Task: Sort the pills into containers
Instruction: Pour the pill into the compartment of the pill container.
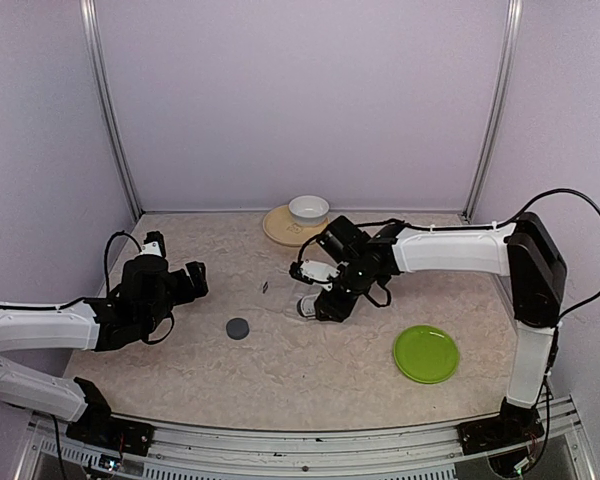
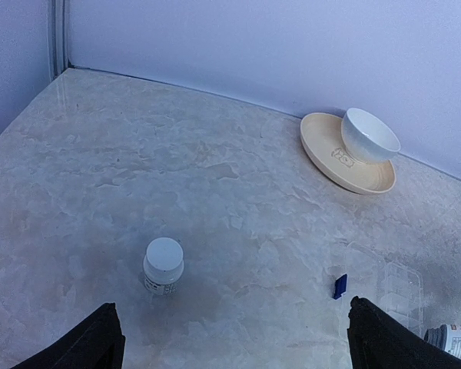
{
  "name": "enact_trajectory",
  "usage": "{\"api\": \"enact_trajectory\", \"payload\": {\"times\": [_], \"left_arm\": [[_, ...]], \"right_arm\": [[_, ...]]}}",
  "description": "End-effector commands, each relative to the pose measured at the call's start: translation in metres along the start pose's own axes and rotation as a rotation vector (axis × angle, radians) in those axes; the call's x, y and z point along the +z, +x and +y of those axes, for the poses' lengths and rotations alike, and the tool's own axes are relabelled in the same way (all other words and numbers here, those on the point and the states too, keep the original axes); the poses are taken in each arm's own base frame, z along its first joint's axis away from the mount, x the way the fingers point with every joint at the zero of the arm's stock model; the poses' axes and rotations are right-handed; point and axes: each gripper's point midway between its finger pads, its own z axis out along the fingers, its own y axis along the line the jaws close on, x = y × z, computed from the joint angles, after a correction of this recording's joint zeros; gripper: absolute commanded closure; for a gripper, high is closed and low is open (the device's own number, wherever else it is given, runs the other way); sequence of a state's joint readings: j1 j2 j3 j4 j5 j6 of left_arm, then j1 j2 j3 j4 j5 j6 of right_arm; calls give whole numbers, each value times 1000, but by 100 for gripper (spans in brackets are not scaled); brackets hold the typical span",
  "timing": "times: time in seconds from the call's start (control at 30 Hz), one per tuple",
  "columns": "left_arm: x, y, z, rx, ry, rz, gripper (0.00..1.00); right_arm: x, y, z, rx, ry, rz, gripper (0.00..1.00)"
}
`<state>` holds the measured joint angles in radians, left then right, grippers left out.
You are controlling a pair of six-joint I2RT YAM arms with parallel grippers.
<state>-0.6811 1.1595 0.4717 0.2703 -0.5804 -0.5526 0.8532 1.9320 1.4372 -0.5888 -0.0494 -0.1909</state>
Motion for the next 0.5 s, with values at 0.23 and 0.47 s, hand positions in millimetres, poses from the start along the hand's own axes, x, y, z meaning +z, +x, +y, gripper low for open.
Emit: {"api": "enact_trajectory", "payload": {"times": [0.23,0.47], "left_arm": [[1,-2,-1,-16,10,-9,1],[1,-1,-1,-15,9,-6,1]], "right_arm": [[1,0,0,3,-29,39,88],[1,1,3,6,-44,53,88]]}}
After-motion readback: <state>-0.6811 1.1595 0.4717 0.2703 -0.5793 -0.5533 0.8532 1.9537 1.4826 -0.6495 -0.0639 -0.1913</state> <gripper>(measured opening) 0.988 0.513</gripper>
